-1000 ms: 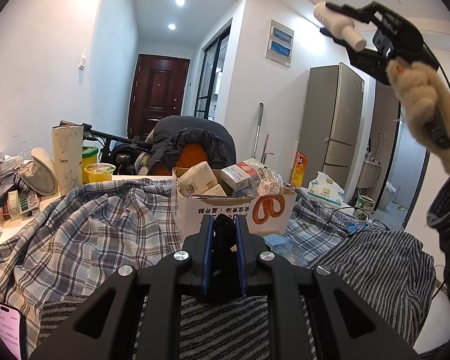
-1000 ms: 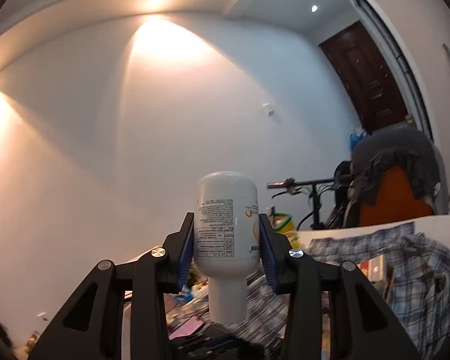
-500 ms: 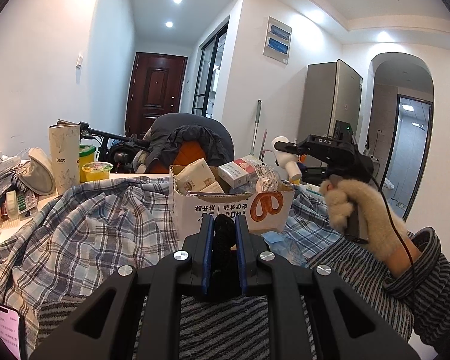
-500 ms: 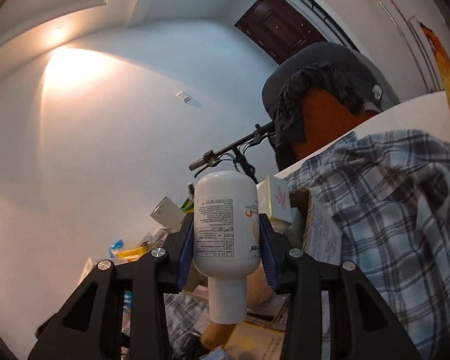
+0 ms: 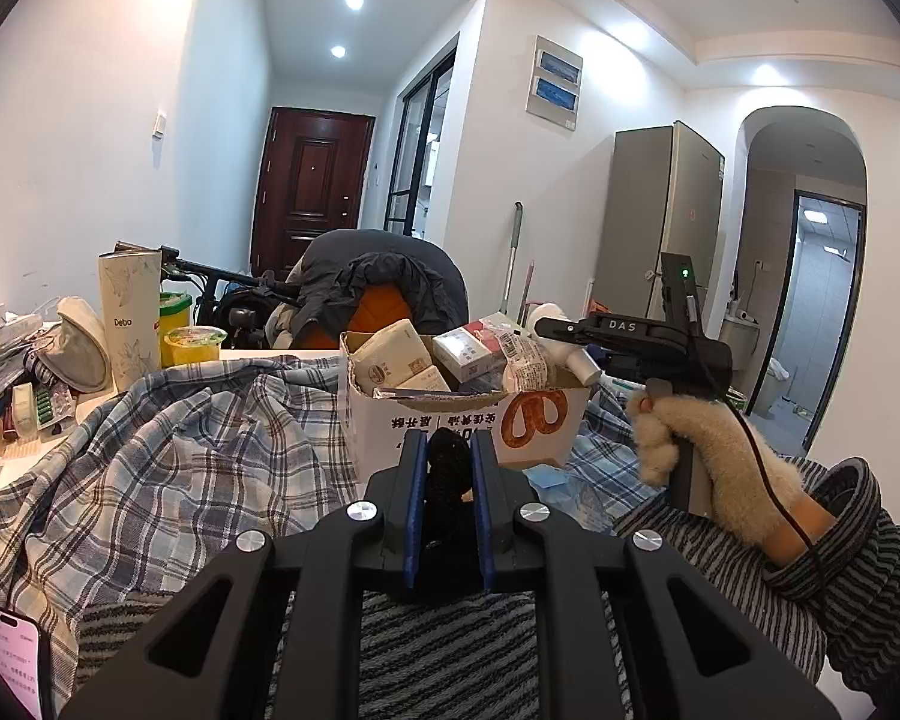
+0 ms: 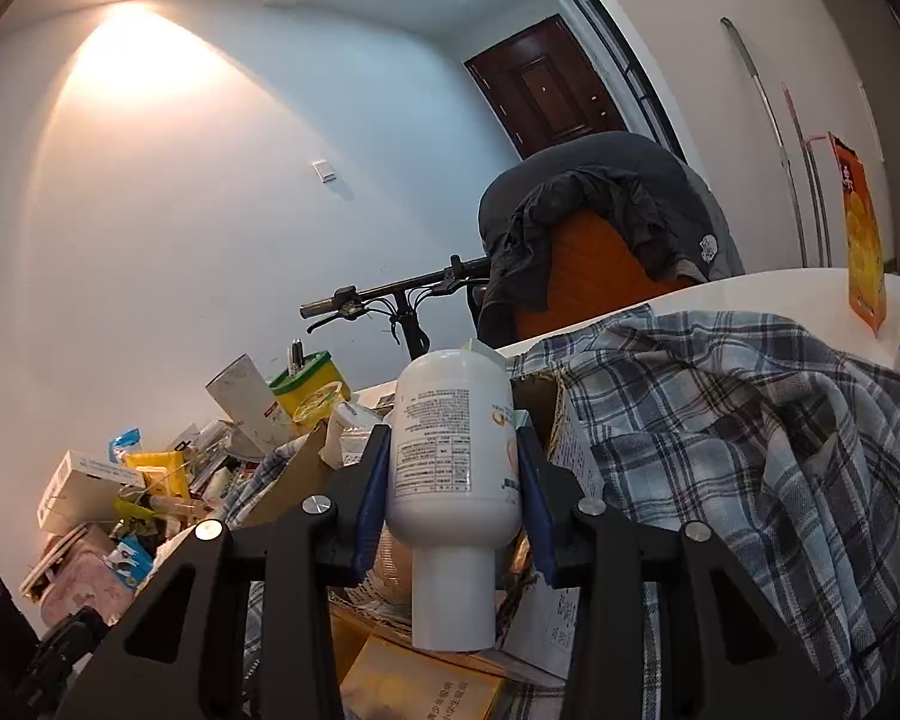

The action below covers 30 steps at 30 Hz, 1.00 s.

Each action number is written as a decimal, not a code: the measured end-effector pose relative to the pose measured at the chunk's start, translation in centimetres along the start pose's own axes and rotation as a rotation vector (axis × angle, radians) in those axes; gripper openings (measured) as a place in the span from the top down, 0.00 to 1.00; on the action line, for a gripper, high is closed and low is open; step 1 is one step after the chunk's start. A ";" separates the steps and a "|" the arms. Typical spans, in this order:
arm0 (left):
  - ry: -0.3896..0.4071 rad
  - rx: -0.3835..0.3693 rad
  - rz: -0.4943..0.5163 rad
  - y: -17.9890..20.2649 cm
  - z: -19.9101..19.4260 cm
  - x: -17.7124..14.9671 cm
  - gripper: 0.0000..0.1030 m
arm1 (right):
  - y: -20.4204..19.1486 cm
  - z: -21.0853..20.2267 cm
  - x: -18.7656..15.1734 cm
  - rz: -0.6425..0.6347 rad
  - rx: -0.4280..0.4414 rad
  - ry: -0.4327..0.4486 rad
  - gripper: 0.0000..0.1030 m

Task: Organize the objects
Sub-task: 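Carry the white bottle over the cardboard box with the right gripper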

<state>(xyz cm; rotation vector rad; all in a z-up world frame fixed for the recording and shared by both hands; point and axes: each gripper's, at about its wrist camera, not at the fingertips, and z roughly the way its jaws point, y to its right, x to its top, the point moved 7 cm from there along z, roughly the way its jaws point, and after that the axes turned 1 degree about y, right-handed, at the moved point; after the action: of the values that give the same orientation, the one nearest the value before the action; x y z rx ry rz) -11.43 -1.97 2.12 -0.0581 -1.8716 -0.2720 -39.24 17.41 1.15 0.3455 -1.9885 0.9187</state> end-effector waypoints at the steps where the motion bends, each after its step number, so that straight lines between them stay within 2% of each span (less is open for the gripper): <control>1: -0.001 0.000 -0.001 0.0 0.0 0.0 0.86 | -0.2 0.0 0.0 -0.018 -0.010 0.003 0.62; 4: 0.000 0.000 -0.001 0.0 0.0 0.0 0.86 | -0.6 0.0 -0.2 -0.032 -0.011 0.006 0.62; 9: -0.004 -0.002 0.002 0.0 0.0 0.0 0.86 | -0.5 1.2 -0.7 0.017 0.029 -0.028 0.62; 11: -0.002 -0.001 0.001 0.0 0.0 0.0 0.86 | -0.3 1.1 -0.6 0.019 0.014 -0.028 0.58; 12: 0.000 -0.001 0.000 0.1 0.0 0.1 0.86 | -0.3 0.9 -0.6 0.016 0.001 -0.024 0.49; 13: 0.000 -0.001 0.000 0.1 0.0 0.1 0.86 | -0.2 0.6 -0.6 0.009 -0.012 -0.021 0.46; 15: 0.000 -0.001 0.001 0.1 0.1 0.1 0.86 | -0.6 0.2 -0.5 0.003 -0.006 -0.018 0.26; 17: 0.000 -0.001 0.001 0.1 0.0 0.0 0.86 | -0.7 -0.2 -0.3 -0.011 -0.041 -0.008 0.10; 22: 0.003 -0.002 0.002 0.1 0.0 0.1 0.86 | -1.0 -2.1 0.7 -0.036 -0.065 0.054 0.10; 24: 0.006 -0.003 0.003 0.1 0.0 0.1 0.86 | -0.8 -2.8 1.1 -0.036 -0.082 0.078 0.05; 30: -0.006 -0.017 0.012 0.2 0.2 0.1 0.86 | 0.4 -4.2 2.0 0.019 -0.097 0.128 0.04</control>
<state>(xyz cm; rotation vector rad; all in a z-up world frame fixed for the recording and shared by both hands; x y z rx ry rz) -11.59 -1.73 2.24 -0.0817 -1.8747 -0.2792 -38.03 20.95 3.96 0.2083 -1.9137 0.8327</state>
